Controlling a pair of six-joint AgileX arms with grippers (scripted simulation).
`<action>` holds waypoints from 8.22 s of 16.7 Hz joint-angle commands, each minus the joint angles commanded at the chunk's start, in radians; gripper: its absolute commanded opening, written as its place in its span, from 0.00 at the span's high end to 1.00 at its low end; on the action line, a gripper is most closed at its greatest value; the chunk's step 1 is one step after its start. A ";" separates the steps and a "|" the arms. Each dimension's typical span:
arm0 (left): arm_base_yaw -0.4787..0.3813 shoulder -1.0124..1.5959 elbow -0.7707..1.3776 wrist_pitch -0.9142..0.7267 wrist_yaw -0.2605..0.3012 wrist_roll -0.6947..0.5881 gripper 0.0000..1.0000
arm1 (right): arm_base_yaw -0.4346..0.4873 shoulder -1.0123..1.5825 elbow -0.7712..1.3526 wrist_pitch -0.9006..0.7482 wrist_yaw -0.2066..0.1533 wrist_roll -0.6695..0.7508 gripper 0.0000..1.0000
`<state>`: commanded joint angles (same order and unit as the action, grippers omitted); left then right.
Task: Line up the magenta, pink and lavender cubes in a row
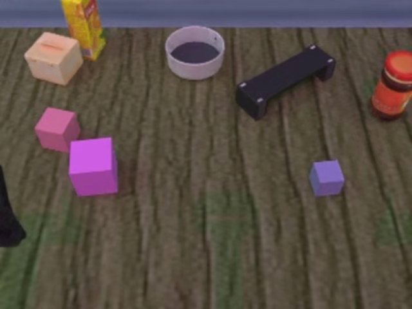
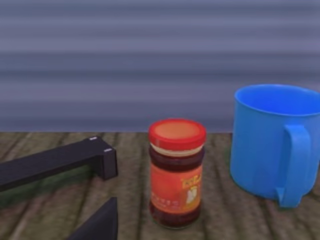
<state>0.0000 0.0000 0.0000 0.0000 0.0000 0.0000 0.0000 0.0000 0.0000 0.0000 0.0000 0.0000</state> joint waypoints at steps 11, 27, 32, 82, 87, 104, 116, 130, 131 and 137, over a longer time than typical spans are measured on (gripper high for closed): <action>0.000 0.000 0.000 0.000 0.000 0.000 0.00 | 0.096 0.469 0.412 -0.277 -0.001 0.065 0.00; 0.000 0.000 0.000 0.000 0.000 0.000 0.00 | 0.350 1.954 1.517 -1.058 0.001 0.246 0.00; 0.000 0.000 0.000 0.000 0.000 0.000 0.00 | 0.373 2.079 1.629 -1.121 0.002 0.263 0.00; 0.000 0.000 0.000 0.000 0.000 0.000 0.00 | 0.381 2.075 1.607 -1.069 0.011 0.260 1.00; 0.000 0.000 0.000 0.000 0.000 0.000 0.00 | 0.391 2.067 1.594 -1.067 0.011 0.277 1.00; 0.000 0.000 0.000 0.000 0.000 0.000 0.00 | 0.721 1.792 1.279 -1.026 0.018 0.722 1.00; 0.000 0.000 0.000 0.000 0.000 0.000 0.00 | 0.729 1.886 1.121 -0.773 0.020 0.728 1.00; 0.000 0.000 0.000 0.000 0.000 0.000 0.00 | 0.729 1.886 1.121 -0.773 0.020 0.728 0.00; 0.000 0.000 0.000 0.000 0.000 0.000 0.00 | 0.729 1.886 1.121 -0.773 0.020 0.728 0.00; 0.000 0.000 0.000 0.000 0.000 0.000 0.00 | 0.729 1.886 1.121 -0.773 0.020 0.728 0.00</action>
<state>0.0000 0.0000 0.0000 0.0000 0.0000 0.0000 0.7292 1.8856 1.1211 -0.7727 0.0199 0.7280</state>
